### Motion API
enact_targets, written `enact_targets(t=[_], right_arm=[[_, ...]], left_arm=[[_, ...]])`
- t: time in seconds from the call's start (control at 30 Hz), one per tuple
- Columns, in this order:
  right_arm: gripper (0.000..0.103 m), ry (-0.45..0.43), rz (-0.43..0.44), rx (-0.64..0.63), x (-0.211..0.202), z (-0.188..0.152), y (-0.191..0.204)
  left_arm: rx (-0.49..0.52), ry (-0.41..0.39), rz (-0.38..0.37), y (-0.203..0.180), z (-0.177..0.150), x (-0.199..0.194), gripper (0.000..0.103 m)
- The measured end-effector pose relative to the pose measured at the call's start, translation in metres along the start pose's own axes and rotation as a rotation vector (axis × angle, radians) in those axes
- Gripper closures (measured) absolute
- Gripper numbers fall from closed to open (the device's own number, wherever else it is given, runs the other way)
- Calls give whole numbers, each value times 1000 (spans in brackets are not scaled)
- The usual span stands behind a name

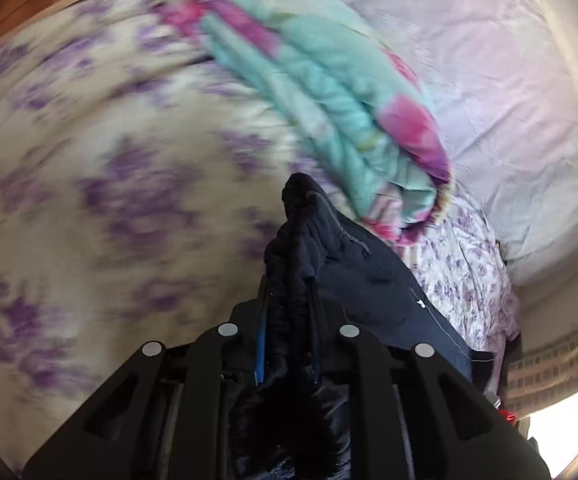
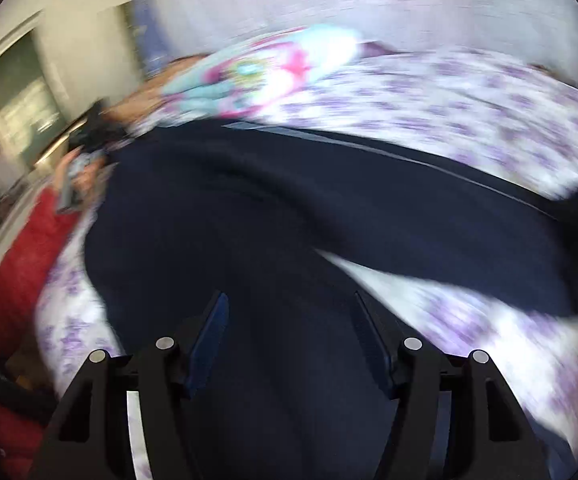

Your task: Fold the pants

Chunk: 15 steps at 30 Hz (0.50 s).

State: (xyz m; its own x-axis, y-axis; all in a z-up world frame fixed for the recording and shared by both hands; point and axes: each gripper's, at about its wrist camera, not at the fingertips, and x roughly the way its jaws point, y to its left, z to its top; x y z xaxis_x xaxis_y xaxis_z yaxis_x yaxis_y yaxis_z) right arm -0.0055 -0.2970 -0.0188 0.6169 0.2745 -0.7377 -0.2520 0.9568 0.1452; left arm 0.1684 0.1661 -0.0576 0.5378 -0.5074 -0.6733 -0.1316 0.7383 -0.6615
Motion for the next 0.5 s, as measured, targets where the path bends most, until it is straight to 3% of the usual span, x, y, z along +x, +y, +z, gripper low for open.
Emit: enact_targets(t=[0.03,0.07,0.17,0.2,0.27,0.33,0.43,0.5], right_arm=[[36,-9,-57,39,-9,-7,-14],[36,-22,-125,93,-22,-19,-32],[36,-93,-194,313,-67,-59,-80],[36,-122,-172,403,-81,-76,-93],[36,-162,-128,568,-109,-117,-116],[36,-176,-122,682,-123,-152,-127],[36,-214,-46,814,-138,-189,-136],[36,-239,63,881,-147,-207,-129]], left_arm=[[-28,24,-18,9,1,0,84],[-66,83,-28,15,2,9,70],[-96,144,-44,22,-7,6,60],[-74,145,-52,17,-14,-3,56],[14,107,-53,5,-34,-33,38],[65,72,-43,5,-57,-66,30],[50,46,-26,25,-100,-117,30],[16,60,-46,42,-123,-138,30]])
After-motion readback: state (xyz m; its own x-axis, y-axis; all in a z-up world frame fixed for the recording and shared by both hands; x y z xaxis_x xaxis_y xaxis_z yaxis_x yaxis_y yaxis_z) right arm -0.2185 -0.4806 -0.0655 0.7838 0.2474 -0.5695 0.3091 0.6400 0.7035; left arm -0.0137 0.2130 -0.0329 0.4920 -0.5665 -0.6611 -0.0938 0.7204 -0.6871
